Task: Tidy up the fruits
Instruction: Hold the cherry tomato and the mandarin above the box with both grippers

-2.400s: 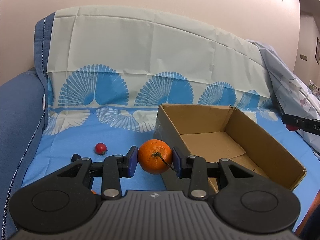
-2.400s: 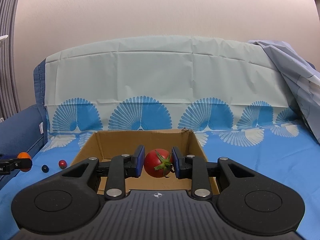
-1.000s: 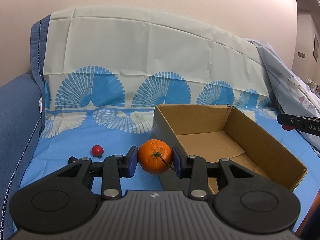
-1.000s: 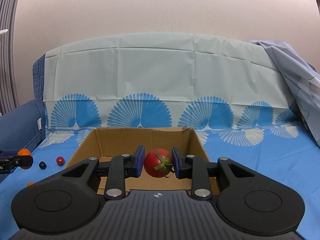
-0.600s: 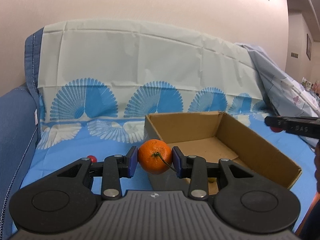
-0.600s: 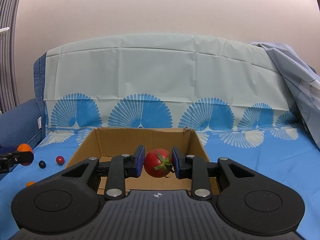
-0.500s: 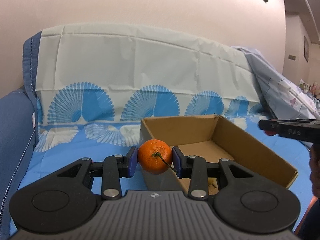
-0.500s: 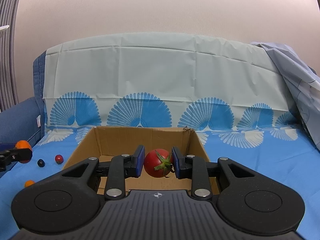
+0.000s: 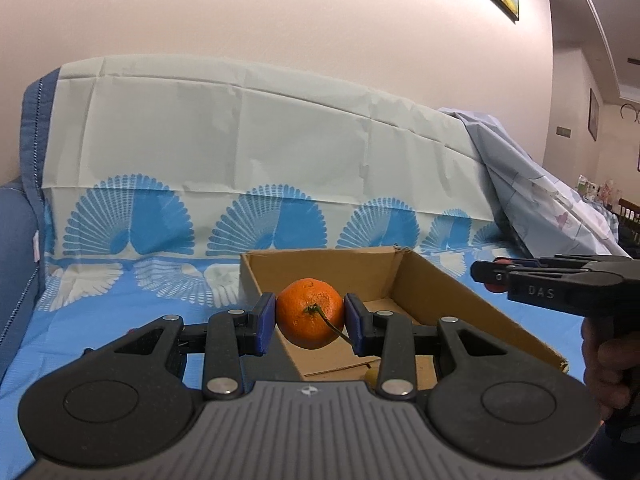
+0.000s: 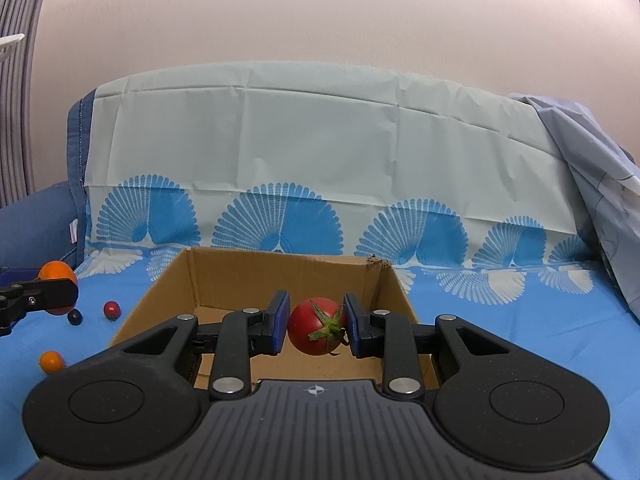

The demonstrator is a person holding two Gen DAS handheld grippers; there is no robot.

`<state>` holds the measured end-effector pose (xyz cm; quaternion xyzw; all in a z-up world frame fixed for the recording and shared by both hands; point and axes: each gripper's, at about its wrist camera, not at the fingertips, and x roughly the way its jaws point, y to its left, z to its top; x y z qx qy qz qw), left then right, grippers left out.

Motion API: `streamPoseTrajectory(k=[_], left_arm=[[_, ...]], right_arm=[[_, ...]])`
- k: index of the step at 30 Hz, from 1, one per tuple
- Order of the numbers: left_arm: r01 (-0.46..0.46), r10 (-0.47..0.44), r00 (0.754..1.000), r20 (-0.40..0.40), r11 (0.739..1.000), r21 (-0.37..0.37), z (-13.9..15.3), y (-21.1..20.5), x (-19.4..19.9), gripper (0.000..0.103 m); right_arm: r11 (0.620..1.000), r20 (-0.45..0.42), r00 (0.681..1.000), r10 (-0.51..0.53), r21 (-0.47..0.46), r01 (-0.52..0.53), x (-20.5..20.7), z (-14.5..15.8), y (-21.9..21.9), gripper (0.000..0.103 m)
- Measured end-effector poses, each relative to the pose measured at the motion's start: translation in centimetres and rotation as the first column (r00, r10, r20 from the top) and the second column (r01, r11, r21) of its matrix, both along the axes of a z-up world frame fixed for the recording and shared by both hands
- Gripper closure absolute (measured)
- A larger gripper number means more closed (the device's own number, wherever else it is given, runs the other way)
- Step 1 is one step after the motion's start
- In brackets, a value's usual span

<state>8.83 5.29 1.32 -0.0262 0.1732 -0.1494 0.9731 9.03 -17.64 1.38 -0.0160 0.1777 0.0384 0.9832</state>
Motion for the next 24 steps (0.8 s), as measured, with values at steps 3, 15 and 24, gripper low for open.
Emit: streamPoseTrajectory(k=[3, 15, 24], left_arm=[[0.011, -0.011, 1.000, -0.001, 1.000, 0.004, -0.2, -0.4, 0.3, 0.062], [0.101, -0.101, 0.995, 0.008, 0.994, 0.046, -1.2, -4.2, 0.2, 0.062], [0.161, -0.163, 0.986, 0.020, 0.983, 0.086, -2.3, -7.2, -0.3, 0.062]], right_arm=[[1.000, -0.008, 1.000, -0.011, -0.010, 0.011, 0.4, -0.1, 0.1, 0.072], [0.997, -0.031, 0.997, -0.073, -0.035, 0.072, 1.0, -0.7, -0.5, 0.072], [0.990, -0.024, 0.992, -0.122, -0.081, 0.120, 1.2, -1.0, -0.7, 0.072]])
